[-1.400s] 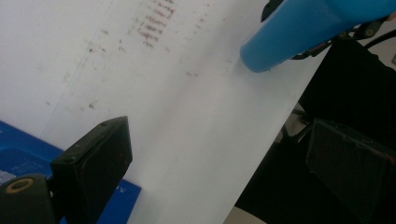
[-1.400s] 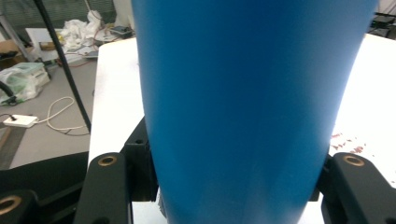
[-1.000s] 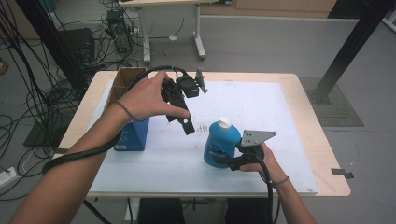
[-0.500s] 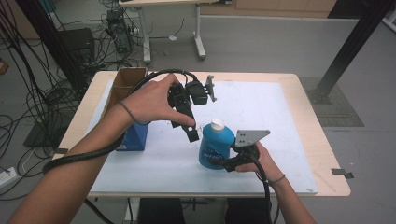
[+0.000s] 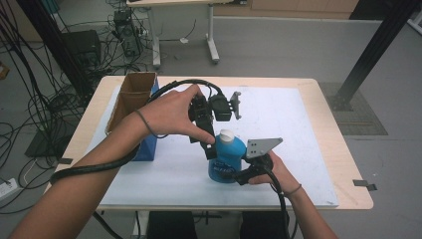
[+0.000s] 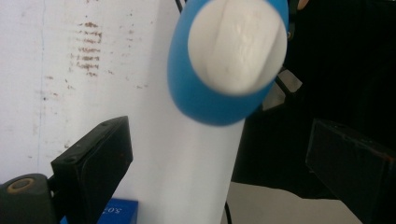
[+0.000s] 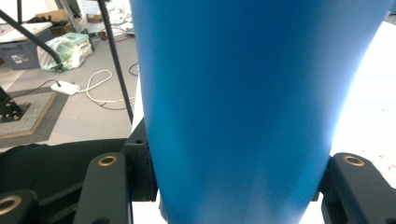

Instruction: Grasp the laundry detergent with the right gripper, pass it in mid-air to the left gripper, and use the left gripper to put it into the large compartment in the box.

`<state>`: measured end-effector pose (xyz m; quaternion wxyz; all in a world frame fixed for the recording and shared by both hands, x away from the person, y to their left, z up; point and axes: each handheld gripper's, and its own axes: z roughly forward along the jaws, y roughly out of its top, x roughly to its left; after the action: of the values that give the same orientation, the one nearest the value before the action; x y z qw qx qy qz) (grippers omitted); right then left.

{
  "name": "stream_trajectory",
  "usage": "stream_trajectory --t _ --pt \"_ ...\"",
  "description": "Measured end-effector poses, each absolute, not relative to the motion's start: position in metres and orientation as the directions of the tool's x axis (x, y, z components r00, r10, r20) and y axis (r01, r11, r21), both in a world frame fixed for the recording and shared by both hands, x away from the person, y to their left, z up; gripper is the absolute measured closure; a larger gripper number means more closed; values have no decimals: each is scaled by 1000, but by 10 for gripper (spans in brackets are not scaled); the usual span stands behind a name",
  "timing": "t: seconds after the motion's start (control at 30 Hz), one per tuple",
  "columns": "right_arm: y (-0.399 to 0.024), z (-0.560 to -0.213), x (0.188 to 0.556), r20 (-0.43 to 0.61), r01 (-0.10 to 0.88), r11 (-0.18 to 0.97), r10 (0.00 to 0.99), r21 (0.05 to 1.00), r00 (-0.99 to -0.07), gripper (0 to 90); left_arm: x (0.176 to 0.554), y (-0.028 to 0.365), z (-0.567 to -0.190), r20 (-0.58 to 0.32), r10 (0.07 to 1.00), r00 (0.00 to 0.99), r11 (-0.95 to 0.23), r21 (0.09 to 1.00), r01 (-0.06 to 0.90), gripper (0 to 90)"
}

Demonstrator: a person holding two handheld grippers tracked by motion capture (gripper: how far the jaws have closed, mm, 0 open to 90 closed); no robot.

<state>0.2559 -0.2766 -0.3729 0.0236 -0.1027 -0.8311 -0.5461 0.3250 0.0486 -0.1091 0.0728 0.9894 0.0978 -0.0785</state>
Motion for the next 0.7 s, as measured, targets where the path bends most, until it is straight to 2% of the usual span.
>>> stream_trajectory --t 0.7 --pt "-254 -359 269 129 136 434 46 891 -991 408 318 24 -114 -149 134 980 -986 83 147 71"
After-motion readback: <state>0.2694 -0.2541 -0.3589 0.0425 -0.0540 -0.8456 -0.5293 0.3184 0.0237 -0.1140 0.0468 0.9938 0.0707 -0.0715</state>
